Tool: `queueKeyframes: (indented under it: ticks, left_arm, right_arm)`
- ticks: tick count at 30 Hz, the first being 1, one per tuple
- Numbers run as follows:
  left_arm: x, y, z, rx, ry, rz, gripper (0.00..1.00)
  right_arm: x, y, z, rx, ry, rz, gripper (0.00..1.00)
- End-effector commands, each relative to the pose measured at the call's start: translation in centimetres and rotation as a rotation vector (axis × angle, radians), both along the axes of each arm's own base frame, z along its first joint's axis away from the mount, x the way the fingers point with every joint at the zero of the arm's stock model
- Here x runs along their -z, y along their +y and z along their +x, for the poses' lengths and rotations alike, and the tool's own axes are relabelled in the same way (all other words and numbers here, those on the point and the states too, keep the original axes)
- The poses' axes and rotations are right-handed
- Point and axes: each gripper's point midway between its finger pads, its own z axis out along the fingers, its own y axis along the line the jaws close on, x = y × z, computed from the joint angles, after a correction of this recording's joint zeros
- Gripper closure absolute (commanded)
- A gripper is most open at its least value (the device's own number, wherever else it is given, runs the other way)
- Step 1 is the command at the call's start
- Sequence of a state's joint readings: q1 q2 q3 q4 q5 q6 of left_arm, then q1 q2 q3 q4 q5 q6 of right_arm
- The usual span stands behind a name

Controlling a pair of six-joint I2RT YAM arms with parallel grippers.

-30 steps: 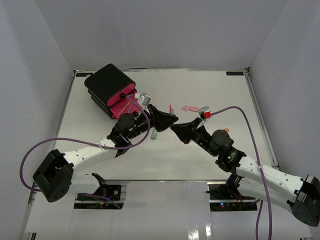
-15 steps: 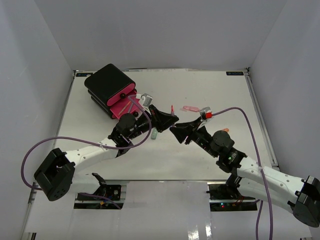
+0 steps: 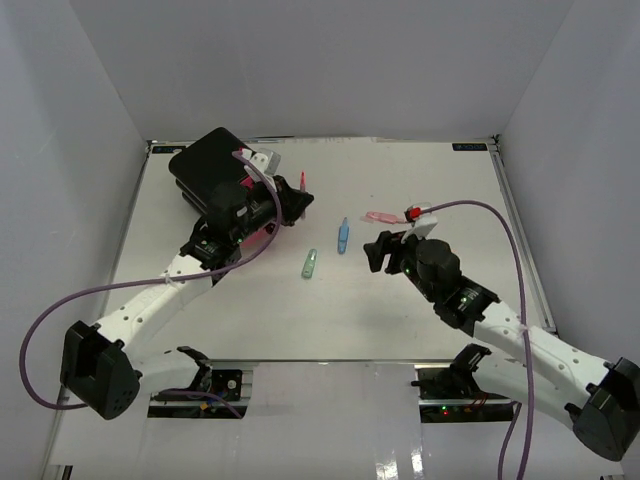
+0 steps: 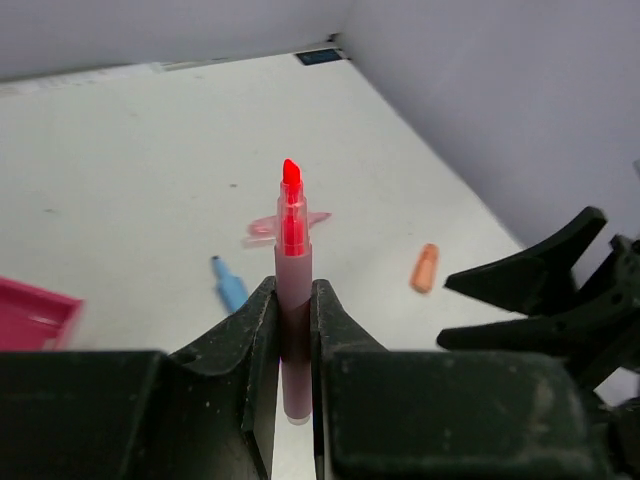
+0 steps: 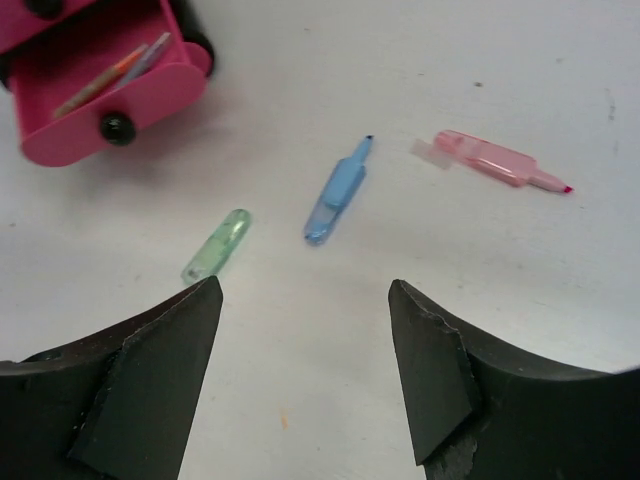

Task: Sort the stationery into containers
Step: Close the pen cap on the pen.

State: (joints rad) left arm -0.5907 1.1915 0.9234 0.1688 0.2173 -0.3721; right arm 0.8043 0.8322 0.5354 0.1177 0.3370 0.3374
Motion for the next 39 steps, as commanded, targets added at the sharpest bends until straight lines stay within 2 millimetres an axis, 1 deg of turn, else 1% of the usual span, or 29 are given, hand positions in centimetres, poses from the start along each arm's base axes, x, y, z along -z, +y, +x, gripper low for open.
queueKeyframes:
  ticks: [1, 2, 3, 4, 5, 6, 7, 8, 9, 10, 11, 12, 13, 14, 15, 16, 17, 19, 20, 21, 22, 24, 25, 27, 32, 39]
  left_arm:
    - [1.0, 3.7, 0.2, -0.059, -0.006, 0.193, 1.0]
    - [1.2, 4.2, 0.2, -0.065, -0.014, 0.211, 1.0]
    - [1.5, 4.4, 0.1, -0.065, -0.02, 0.228, 0.99]
    - [1.3, 4.6, -0.2, -0.056, -0.049, 0.244, 0.99]
    - [2.5, 4.8, -0.6, -0.05, -0.039, 0.259, 0.98]
    - [2.7, 4.8, -0.7, -0.044, -0.051, 0.261, 0.97]
    - [3.2, 4.7, -1.0, -0.023, -0.052, 0.264, 0.97]
    - [3.8, 4.6, -1.3, -0.009, -0.049, 0.268, 0.97]
    - [4.6, 4.6, -1.4, 0.002, -0.039, 0.275, 0.97]
    - [4.9, 4.5, -1.6, 0.013, -0.035, 0.281, 0.97]
    - [5.2, 4.4, -1.6, 0.021, -0.032, 0.291, 0.97]
    - [5.5, 4.4, -1.6, 0.026, -0.029, 0.297, 0.97]
    - [5.8, 4.6, -1.5, 0.02, -0.03, 0.308, 0.97]
    - [6.1, 4.8, -1.4, 0.01, -0.027, 0.321, 0.97]
    - [6.2, 5.0, -1.3, 0.0, -0.024, 0.325, 0.97]
    - [6.3, 5.1, -1.3, -0.007, -0.02, 0.328, 0.97]
    - [6.2, 5.1, -1.3, -0.009, -0.024, 0.328, 0.97]
    - [6.2, 5.2, -1.4, -0.011, -0.029, 0.327, 0.97]
    - [6.2, 5.3, -1.3, -0.018, -0.028, 0.33, 0.98]
    - [6.2, 5.4, -1.3, -0.021, -0.03, 0.33, 0.98]
    - [6.2, 5.4, -1.2, -0.022, -0.03, 0.331, 0.98]
    - [6.2, 5.3, -1.2, -0.021, -0.03, 0.329, 0.98]
    - [6.2, 5.3, -1.3, -0.02, -0.029, 0.327, 0.98]
    - [6.2, 5.1, -1.4, -0.007, -0.025, 0.317, 0.98]
    - [6.2, 5.1, -1.4, -0.005, -0.025, 0.316, 0.98]
    - [6.5, 4.8, -1.4, 0.01, -0.009, 0.311, 0.98]
  right_arm:
    - [0.0, -1.4, 2.3, 0.045, 0.048, -0.091, 0.26]
    - [1.3, -1.3, 3.0, 0.041, 0.085, -0.123, 0.26]
    - [1.9, -2.0, 4.1, 0.056, 0.104, -0.146, 0.27]
    - [1.3, -1.5, 4.8, 0.036, 0.109, -0.141, 0.26]
    - [3.1, -1.3, 5.9, 0.027, 0.161, -0.178, 0.27]
    - [3.7, -1.7, 6.9, 0.026, 0.178, -0.194, 0.28]
    - [2.7, -0.9, 7.9, 0.004, 0.169, -0.184, 0.28]
    - [5.0, -1.0, 8.5, -0.006, 0.237, -0.231, 0.29]
    - [5.3, -0.6, 9.2, -0.028, 0.241, -0.246, 0.31]
    - [5.5, 0.0, 9.6, -0.073, 0.232, -0.275, 0.31]
    - [5.9, 0.6, 10.9, -0.09, 0.234, -0.302, 0.31]
    - [6.2, 1.0, 11.5, -0.118, 0.231, -0.322, 0.33]
    - [5.3, 1.4, 12.7, -0.142, 0.185, -0.36, 0.34]
    - [7.0, 1.5, 13.4, -0.167, 0.218, -0.387, 0.37]
    - [7.2, 1.9, 13.8, -0.208, 0.21, -0.403, 0.39]
    - [7.5, 1.8, 14.4, -0.228, 0.199, -0.434, 0.39]
    - [8.3, 1.8, 15.6, -0.231, 0.218, -0.452, 0.4]
    - [9.2, 1.7, 16.5, -0.245, 0.239, -0.472, 0.4]
    - [10.0, 1.5, 17.4, -0.25, 0.257, -0.487, 0.4]
    - [10.4, 1.7, 17.6, -0.271, 0.266, -0.484, 0.41]
    - [11.4, 1.8, 17.7, -0.291, 0.28, -0.496, 0.41]
    - [11.5, 2.0, 18.2, -0.304, 0.276, -0.502, 0.42]
    - [12.2, 2.1, 18.3, -0.311, 0.283, -0.51, 0.42]
    - [12.7, 2.1, 18.7, -0.323, 0.281, -0.53, 0.44]
    - [13.9, 2.3, 18.6, -0.343, 0.307, -0.535, 0.46]
    - [15.7, 2.0, 18.6, -0.349, 0.331, -0.562, 0.46]
